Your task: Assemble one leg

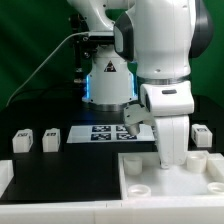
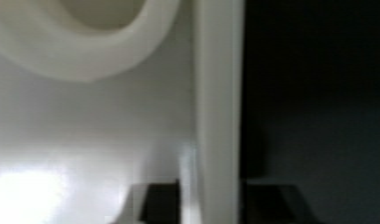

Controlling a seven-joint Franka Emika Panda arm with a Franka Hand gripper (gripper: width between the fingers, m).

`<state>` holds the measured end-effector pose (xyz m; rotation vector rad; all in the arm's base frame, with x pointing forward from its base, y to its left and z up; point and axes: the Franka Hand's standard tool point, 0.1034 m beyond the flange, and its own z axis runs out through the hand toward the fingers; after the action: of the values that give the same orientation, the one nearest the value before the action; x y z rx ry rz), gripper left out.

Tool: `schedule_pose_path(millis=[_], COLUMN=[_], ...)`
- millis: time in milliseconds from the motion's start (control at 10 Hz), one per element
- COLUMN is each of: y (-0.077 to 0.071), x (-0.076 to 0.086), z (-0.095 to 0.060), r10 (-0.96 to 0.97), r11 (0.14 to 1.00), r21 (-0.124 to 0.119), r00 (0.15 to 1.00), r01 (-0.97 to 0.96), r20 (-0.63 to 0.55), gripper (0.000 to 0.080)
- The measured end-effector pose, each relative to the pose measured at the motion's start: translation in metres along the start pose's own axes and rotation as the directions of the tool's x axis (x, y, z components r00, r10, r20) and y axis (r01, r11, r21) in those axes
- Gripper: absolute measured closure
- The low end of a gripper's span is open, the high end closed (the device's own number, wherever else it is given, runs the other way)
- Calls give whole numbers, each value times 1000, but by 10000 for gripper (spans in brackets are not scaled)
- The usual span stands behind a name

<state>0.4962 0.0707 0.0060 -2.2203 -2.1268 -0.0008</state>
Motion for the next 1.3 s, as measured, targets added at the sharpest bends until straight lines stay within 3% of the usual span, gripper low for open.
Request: schedule_pose_path(millis=[200,300,400,500,1100,1300], y=[0,0,0,0,0,1], x=[0,-1,-1,-1,-1,-3], z=[0,0,0,0,0,-7], r10=[1,2,2,2,2,39], r11=[1000,1000,1000,1000,1000,999], r21=[0,0,0,-1,-1,-11], r00=[1000,1000,1000,1000,1000,999], r01=[-1,-2,-2,-2,-2,-39], r20=[0,0,0,0,0,1], gripper=[361,361,205,165,151,151])
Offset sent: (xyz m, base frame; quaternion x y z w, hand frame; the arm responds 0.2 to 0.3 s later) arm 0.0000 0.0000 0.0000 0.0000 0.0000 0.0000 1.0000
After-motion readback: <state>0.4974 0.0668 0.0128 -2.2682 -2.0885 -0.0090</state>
